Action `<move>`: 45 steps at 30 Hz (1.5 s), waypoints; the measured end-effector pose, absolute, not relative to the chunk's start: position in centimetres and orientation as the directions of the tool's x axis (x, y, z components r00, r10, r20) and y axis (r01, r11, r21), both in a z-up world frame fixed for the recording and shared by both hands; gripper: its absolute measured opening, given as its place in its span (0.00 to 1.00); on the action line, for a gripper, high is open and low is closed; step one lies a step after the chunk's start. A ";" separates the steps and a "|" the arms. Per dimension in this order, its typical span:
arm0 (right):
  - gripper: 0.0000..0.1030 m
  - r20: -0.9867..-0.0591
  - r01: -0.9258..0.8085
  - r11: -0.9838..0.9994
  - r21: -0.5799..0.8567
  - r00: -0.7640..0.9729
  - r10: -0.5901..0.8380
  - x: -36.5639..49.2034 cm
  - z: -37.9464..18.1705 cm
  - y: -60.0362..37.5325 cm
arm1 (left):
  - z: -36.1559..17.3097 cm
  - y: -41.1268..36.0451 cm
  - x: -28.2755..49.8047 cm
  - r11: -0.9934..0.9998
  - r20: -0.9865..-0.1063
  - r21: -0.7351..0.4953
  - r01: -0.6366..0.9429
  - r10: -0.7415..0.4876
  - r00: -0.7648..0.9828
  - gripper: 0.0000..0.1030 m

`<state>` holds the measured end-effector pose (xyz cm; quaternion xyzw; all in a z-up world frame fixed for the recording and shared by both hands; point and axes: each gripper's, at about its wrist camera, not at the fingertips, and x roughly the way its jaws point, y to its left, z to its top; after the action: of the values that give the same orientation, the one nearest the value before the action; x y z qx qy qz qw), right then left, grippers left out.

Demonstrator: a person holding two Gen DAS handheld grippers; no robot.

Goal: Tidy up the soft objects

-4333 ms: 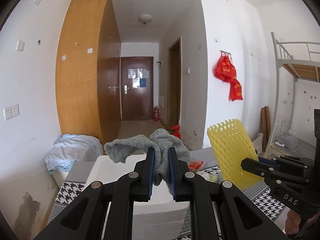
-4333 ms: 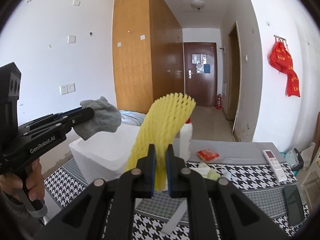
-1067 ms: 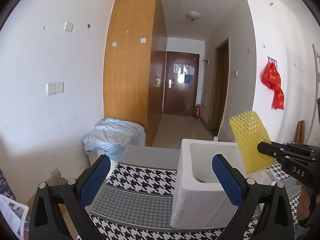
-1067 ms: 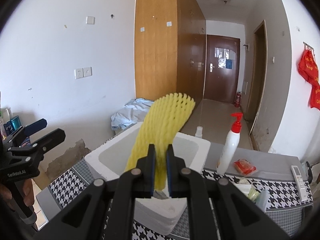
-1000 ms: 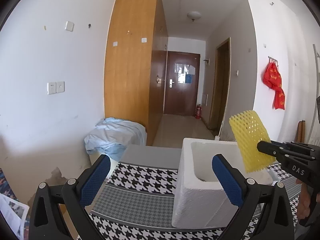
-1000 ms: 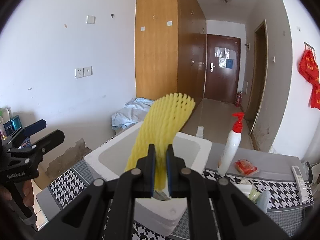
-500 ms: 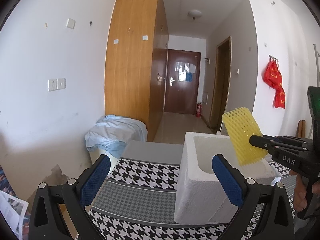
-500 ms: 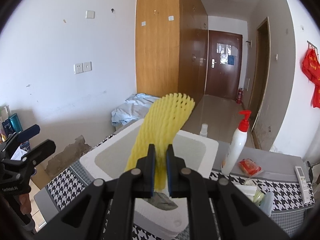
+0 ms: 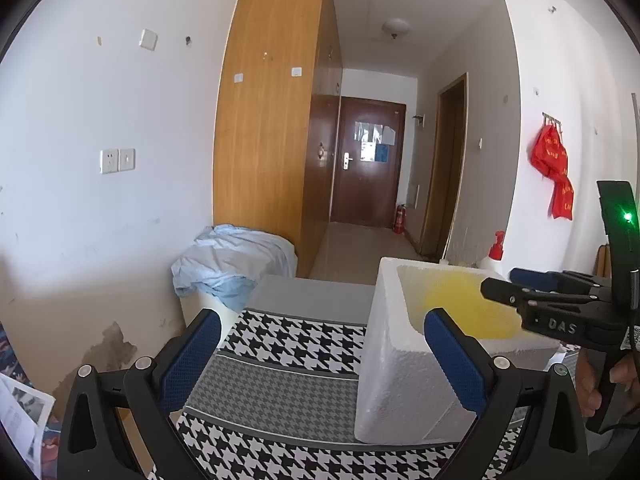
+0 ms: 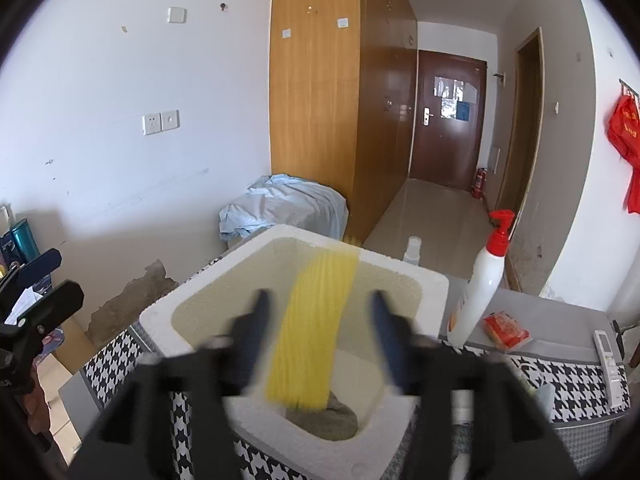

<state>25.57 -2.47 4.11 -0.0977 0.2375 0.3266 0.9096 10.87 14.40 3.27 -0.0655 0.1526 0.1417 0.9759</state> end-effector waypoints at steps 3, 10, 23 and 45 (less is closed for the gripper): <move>0.79 -0.482 -0.645 0.764 -0.021 0.675 0.558 25.3 4.2 -2.6 | 3.2 14.5 10.9 0.952 -0.321 -0.087 -0.294 0.253 0.913 0.99; 0.91 -0.450 -0.648 0.761 -0.030 0.688 0.569 24.3 4.7 -2.9 | 3.1 14.0 10.9 0.953 -0.325 -0.084 -0.290 0.249 0.912 0.99; 0.91 -0.408 -0.647 0.762 -0.027 0.703 0.583 22.5 5.6 -5.2 | 3.9 12.4 10.1 0.958 -0.314 -0.059 -0.280 0.249 0.916 0.99; 0.91 -0.355 -0.616 0.787 -0.030 0.742 0.568 18.8 5.8 -9.5 | 3.8 8.9 8.2 0.971 -0.305 -0.067 -0.231 0.201 0.931 0.99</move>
<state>18.84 -9.53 5.79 -0.0729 0.1660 0.3182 0.9305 8.19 8.91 3.77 -0.0510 0.1499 0.1101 0.9812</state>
